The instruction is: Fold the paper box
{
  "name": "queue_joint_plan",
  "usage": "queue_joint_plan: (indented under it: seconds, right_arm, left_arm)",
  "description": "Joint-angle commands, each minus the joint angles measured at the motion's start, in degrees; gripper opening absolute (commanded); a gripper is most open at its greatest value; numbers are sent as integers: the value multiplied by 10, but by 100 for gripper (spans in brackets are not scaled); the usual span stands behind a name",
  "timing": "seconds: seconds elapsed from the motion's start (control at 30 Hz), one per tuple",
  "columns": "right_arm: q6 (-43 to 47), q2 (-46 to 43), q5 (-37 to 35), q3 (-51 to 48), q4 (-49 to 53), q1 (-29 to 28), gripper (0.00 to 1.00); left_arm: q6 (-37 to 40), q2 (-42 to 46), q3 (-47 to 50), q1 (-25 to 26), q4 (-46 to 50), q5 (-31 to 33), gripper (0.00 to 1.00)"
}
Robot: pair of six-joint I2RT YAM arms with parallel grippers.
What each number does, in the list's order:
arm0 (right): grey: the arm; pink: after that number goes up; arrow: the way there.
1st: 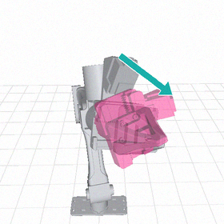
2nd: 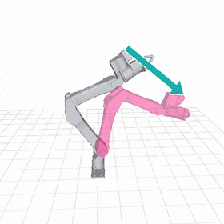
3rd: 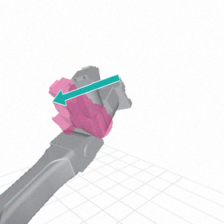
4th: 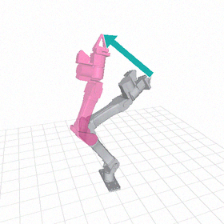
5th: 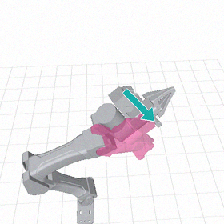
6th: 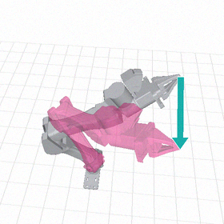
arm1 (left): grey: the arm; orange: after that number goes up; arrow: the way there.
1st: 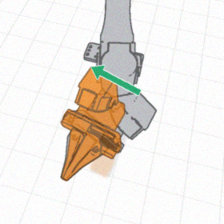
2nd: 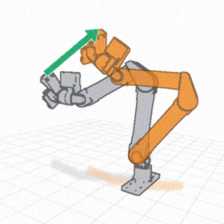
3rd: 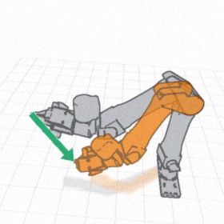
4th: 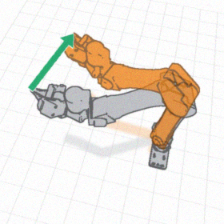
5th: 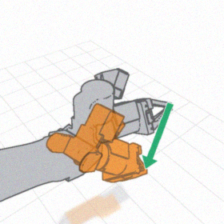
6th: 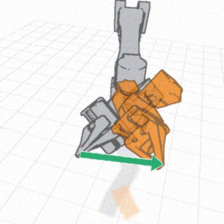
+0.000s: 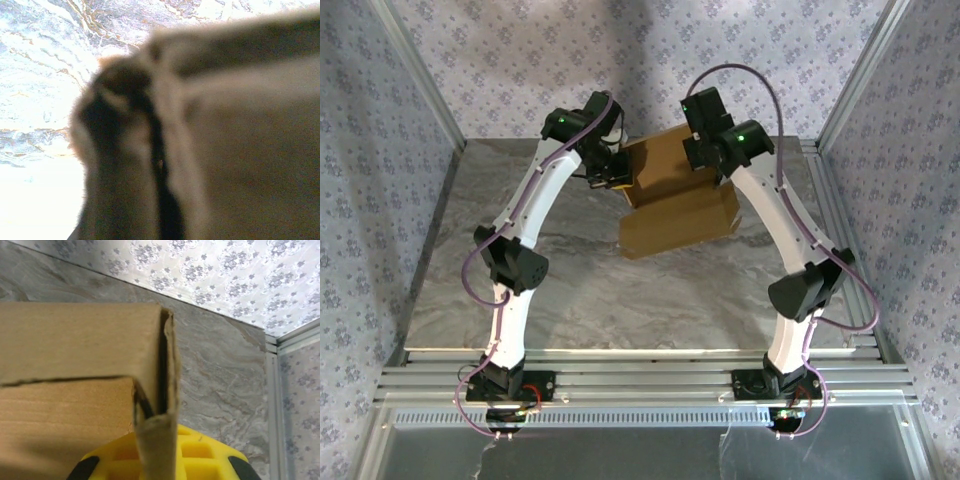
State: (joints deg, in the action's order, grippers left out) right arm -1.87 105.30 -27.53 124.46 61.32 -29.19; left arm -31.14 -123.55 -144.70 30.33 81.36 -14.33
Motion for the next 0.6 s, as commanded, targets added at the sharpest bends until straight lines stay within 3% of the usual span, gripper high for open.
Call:
queue_joint_plan:
  seconds: [0.0, 0.27, 0.57]
  right_arm:
    - [3, 4, -95, 20, 10, 8, 0]
    - [23, 11, -153, 17, 3, -13, 0]
    - [22, 9, -140, 23, 6, -15, 0]
  left_arm:
    - [-3, -4, -22, -6, 41, 8, 0]
    - [-3, -10, -36, -6, 47, 6, 0]
    - [-2, -14, -40, -6, 47, 5, 0]
